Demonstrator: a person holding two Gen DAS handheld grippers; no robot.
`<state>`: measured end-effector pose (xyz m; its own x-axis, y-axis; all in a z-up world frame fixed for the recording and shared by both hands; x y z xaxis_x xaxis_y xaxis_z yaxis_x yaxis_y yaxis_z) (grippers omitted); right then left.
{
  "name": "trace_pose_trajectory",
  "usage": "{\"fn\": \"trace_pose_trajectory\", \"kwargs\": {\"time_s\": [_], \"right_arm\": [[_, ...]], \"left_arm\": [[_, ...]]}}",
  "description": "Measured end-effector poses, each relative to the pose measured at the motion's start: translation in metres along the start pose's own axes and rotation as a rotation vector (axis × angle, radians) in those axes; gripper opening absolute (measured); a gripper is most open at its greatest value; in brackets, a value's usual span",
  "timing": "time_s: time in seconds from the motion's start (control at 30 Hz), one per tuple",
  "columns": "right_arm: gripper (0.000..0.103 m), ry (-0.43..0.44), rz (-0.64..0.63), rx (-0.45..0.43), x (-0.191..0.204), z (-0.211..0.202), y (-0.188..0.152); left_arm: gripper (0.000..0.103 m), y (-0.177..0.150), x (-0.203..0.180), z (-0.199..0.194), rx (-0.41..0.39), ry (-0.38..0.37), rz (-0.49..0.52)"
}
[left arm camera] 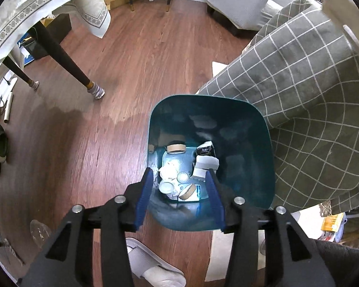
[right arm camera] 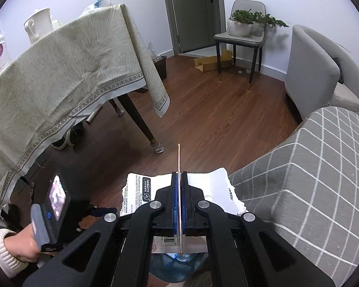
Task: Collect trash
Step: 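Carry the cap and paper sheet over the teal bin and open both tools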
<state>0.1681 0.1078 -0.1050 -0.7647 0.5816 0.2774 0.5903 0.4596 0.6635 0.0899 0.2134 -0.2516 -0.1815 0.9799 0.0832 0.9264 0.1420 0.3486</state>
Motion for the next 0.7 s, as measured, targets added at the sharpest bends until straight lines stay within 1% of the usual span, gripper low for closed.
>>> {"fn": "trace_pose_trajectory", "kwargs": {"time_s": [0.03, 0.17, 0.2, 0.3, 0.4, 0.53, 0.7], "right_arm": [[0.002, -0.003, -0.001, 0.008, 0.001, 0.004, -0.001], [0.002, -0.011, 0.001, 0.049, 0.0, 0.02, -0.008], [0.002, -0.013, 0.002, 0.06, 0.0, 0.024, -0.01], [0.002, -0.019, 0.006, 0.098, 0.0, 0.04, -0.018], [0.002, -0.023, 0.009, 0.129, 0.001, 0.052, -0.025], [0.002, -0.013, 0.006, 0.188, 0.002, 0.071, -0.038], [0.002, -0.028, -0.004, 0.243, 0.001, 0.088, -0.053]], "left_arm": [[0.055, 0.001, 0.002, -0.004, -0.012, -0.008, -0.002], [0.062, 0.008, 0.007, -0.018, -0.059, -0.018, -0.014], [0.065, 0.009, 0.009, -0.021, -0.071, -0.014, -0.017], [0.068, 0.018, 0.015, -0.037, -0.135, 0.008, -0.032], [0.073, 0.027, 0.019, -0.057, -0.204, -0.014, -0.057], [0.075, 0.036, 0.023, -0.082, -0.274, -0.031, -0.085], [0.075, 0.044, 0.028, -0.107, -0.355, 0.011, -0.085]]}}
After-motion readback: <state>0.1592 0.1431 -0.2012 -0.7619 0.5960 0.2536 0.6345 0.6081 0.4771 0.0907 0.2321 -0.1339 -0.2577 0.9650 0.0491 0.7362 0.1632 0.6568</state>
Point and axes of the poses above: each gripper's, at about its wrist camera, not at the fingertips, and z roughly the way its jaws point, x to its left, y to its top, the point moved 8 cm from there along z, roughly the way its jaws point, and after that the axes turned 12 degrees about y, right-handed, at the moved point
